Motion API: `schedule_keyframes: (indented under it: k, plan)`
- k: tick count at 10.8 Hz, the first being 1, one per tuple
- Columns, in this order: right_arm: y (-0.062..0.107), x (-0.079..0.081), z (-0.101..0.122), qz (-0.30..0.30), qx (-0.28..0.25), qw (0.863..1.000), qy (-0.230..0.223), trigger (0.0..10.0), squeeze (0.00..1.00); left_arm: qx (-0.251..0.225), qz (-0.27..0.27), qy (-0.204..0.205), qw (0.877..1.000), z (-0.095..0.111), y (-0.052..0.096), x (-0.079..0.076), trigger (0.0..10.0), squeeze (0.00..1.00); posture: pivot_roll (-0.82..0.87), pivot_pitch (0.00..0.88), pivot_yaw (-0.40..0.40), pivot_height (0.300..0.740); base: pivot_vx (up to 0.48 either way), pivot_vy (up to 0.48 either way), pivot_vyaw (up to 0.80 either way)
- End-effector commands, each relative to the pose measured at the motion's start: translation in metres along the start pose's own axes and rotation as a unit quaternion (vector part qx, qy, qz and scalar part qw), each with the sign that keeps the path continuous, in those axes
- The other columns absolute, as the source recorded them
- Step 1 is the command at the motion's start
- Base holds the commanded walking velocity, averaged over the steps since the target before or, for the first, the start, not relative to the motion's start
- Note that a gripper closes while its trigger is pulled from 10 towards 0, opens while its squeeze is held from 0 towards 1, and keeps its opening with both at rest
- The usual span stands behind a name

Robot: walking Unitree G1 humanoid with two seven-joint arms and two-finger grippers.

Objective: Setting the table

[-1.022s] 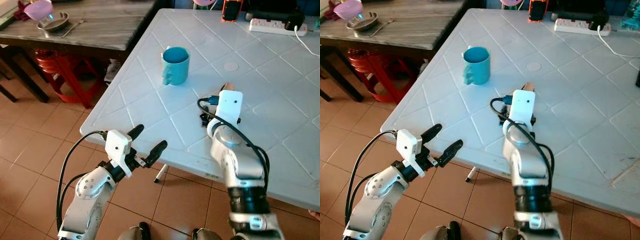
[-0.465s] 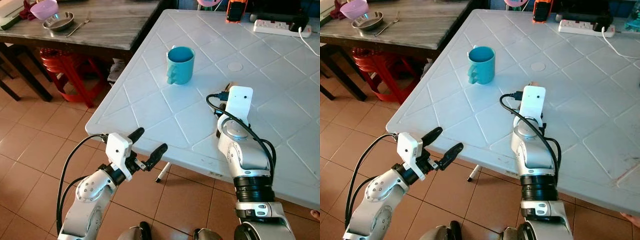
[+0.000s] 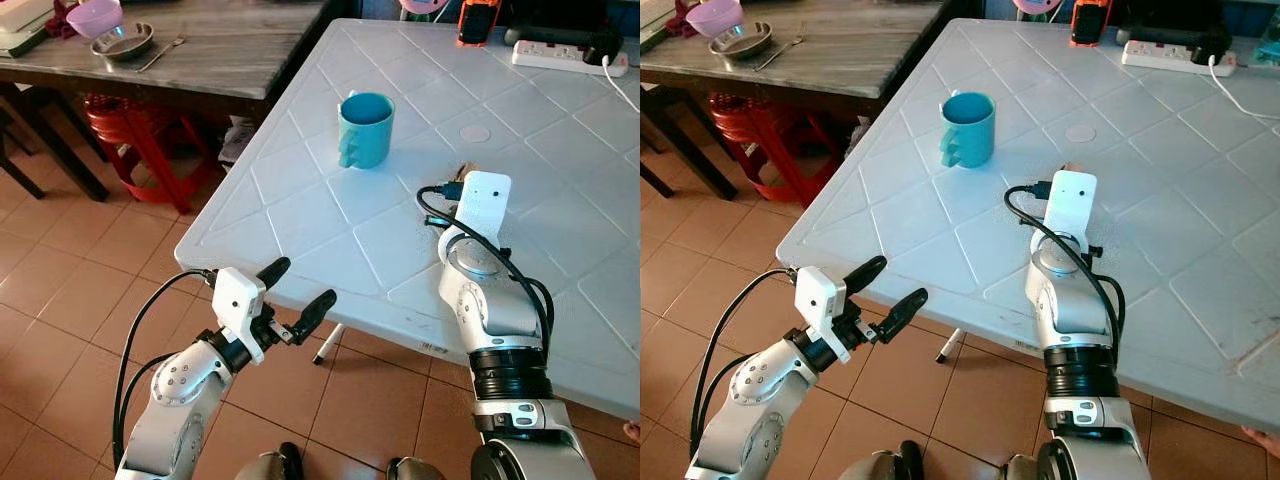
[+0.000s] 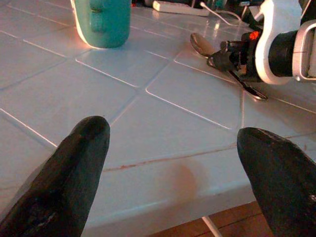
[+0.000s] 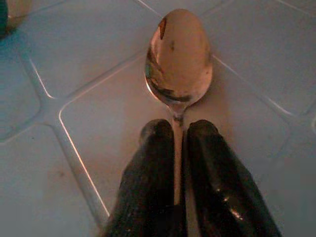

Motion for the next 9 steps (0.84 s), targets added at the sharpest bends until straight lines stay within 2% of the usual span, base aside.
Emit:
schedule_keyframes:
  k: [1,5,8,9]
  plan:
    - [-0.002,-0.014,-0.029,-0.024,0.053,0.998,0.003,0.0,0.00,0.002,-0.004,-0.007,1.000,0.001,0.003,-0.001,10.0,0.00,-0.09,0.226,0.128,0.740,0.000,0.000,0.00]
    - [-0.002,-0.013,-0.032,-0.012,0.057,0.998,-0.004,0.0,0.00,-0.019,-0.027,0.000,0.999,0.010,0.001,-0.008,10.0,0.00,-0.09,0.223,0.121,0.740,0.000,0.000,0.00]
    - [-0.002,-0.005,-0.029,0.011,0.050,0.999,-0.013,0.0,0.00,-0.020,-0.022,-0.001,1.000,0.010,-0.001,-0.007,10.0,0.00,-0.09,0.212,0.117,0.740,0.000,0.000,0.00]
    - [0.006,0.012,-0.006,0.068,-0.007,0.997,-0.043,0.0,0.00,-0.020,0.027,-0.017,0.999,0.010,-0.003,0.010,10.0,0.00,-0.10,0.201,0.114,0.740,0.000,0.000,0.00]
Point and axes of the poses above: a point about 5 cm out from each wrist's last joint towards the gripper, its own y axis pointing back from the gripper into the wrist, its own z axis along the axis of the wrist's last joint, x = y × z, the point moved 4 cm from there along -y, pointing out of the wrist towards the gripper, and after that the axes turned 6 degrees about -y, right-handed, at the moved point
